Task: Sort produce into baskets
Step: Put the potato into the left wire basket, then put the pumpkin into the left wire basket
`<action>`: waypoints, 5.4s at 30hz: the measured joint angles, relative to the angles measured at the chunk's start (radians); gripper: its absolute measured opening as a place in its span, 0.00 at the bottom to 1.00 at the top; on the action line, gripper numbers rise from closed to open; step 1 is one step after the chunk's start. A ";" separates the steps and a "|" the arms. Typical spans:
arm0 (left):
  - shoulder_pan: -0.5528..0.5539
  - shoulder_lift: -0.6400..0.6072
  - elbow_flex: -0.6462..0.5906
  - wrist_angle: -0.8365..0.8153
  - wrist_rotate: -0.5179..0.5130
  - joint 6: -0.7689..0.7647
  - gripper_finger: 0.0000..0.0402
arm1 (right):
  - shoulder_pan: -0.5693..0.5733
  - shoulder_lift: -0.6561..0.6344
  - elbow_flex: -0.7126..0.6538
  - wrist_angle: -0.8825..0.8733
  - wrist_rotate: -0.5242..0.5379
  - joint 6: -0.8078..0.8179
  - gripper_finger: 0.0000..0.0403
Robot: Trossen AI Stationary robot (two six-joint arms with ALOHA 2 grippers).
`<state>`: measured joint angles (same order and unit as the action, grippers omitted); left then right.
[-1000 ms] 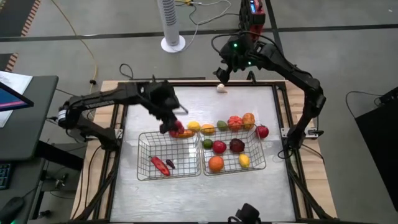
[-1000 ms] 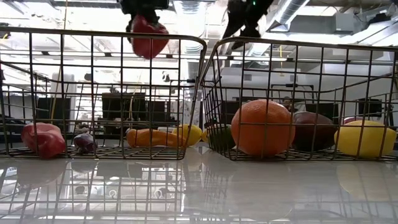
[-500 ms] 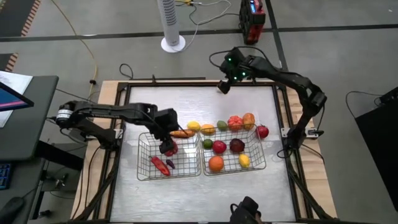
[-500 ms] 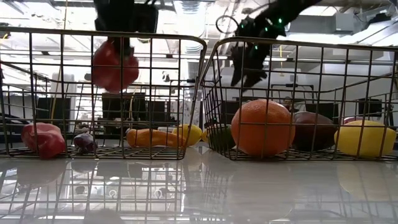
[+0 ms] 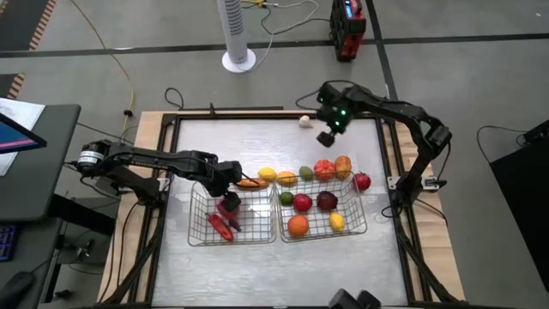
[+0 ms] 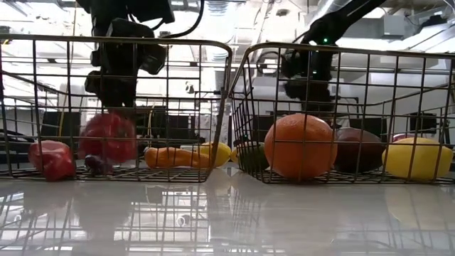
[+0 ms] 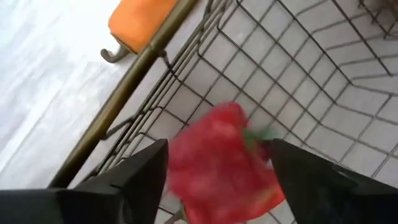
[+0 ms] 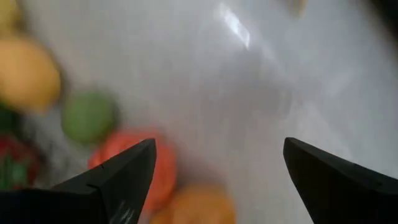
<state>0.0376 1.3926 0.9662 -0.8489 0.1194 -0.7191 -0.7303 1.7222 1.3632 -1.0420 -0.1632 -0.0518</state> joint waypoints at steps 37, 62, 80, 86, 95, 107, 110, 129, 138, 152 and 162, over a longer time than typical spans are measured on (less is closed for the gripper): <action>0.122 -0.288 0.001 0.167 -0.154 0.098 0.78 | 0.127 -0.222 -0.534 0.188 0.052 0.525 0.94; 0.250 -0.366 0.003 0.172 -0.060 0.262 0.78 | 0.219 -0.231 -0.085 0.217 0.033 0.341 0.83; 0.261 -0.302 0.003 0.449 0.002 0.499 0.78 | 0.526 -0.155 -0.032 0.766 -0.019 0.493 0.84; 0.281 -0.266 0.003 0.501 0.122 0.427 0.78 | 0.577 -0.115 -0.029 0.828 -0.020 0.560 0.84; 0.281 -0.318 0.003 0.466 0.130 0.432 0.78 | 0.670 -0.012 -0.031 0.860 -0.042 0.576 0.88; 0.277 -0.354 0.002 0.365 0.138 0.446 0.78 | 0.655 0.007 -0.031 0.808 -0.060 0.628 0.95; 0.279 -0.368 0.002 0.358 0.135 0.446 0.78 | 0.620 -0.041 -0.029 0.708 -0.025 0.626 0.94; 0.305 -0.321 0.002 0.384 0.050 0.444 0.78 | 0.425 -0.376 -0.219 -0.001 0.249 0.569 0.94; 0.354 -0.317 0.002 0.433 0.057 0.393 0.78 | 0.292 -0.318 -0.342 0.201 0.148 0.554 0.97; 0.367 -0.317 0.002 0.403 0.057 0.367 0.78 | 0.323 -0.057 -0.336 0.227 0.047 0.361 0.99; 0.372 -0.317 0.002 0.387 0.057 0.359 0.78 | 0.308 -0.065 -0.342 0.296 0.049 0.338 0.98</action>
<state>0.4095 1.0756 0.9684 -0.4618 0.1765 -0.3604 -0.4224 1.6572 1.0212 -0.7461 -0.1146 0.2863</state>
